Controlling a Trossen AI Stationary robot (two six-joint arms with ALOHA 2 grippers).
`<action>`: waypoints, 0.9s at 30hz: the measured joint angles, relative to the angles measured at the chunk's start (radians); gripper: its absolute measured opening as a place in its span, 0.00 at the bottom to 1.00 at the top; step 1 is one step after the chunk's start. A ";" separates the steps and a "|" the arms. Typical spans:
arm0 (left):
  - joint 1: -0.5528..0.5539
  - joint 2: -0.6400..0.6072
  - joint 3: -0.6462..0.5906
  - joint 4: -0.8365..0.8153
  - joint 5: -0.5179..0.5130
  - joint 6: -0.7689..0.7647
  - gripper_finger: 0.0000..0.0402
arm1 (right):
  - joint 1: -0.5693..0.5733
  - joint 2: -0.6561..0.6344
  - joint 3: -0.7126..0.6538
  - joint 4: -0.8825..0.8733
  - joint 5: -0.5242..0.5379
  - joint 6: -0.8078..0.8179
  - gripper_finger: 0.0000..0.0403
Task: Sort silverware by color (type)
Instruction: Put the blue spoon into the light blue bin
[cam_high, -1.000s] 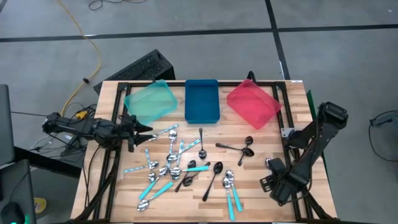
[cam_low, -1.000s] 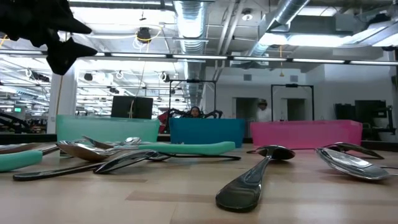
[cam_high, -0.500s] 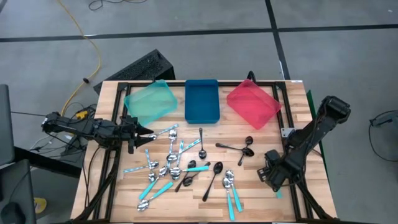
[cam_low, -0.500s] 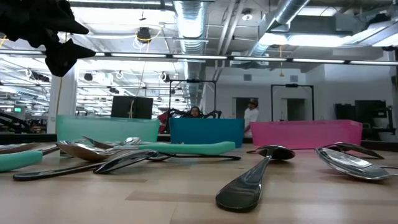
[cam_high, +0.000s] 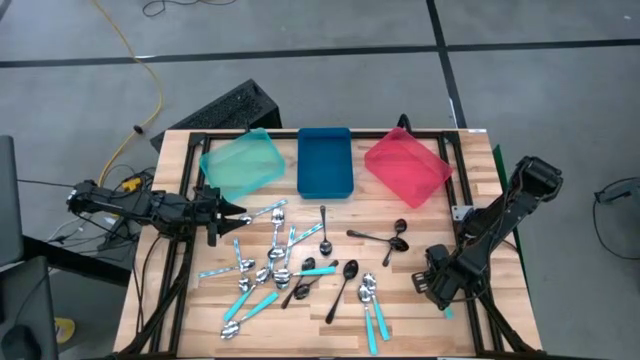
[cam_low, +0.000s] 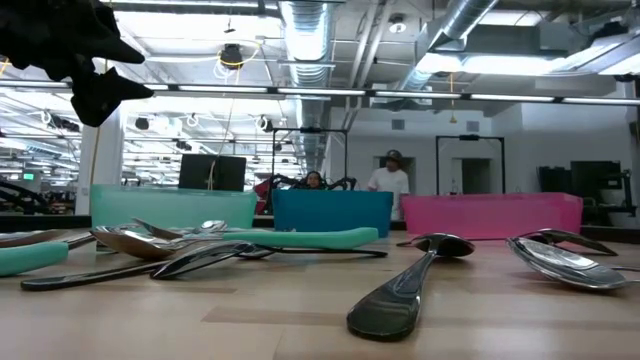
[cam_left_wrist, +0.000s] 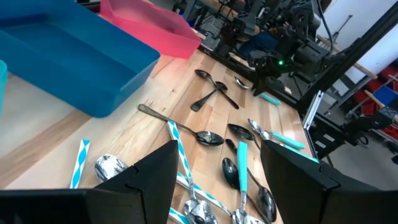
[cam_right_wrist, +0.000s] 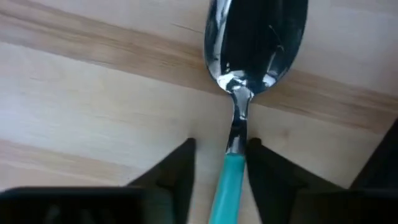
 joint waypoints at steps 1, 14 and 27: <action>0.000 0.000 0.000 0.000 0.000 0.002 0.54 | 0.000 0.000 0.000 0.000 -0.003 0.002 0.27; 0.000 0.000 0.000 -0.032 -0.002 0.008 0.54 | -0.039 0.007 0.048 -0.060 0.016 -0.039 0.14; 0.000 0.000 0.000 -0.035 -0.047 0.003 0.54 | -0.370 0.005 0.277 -0.140 0.311 -0.535 0.14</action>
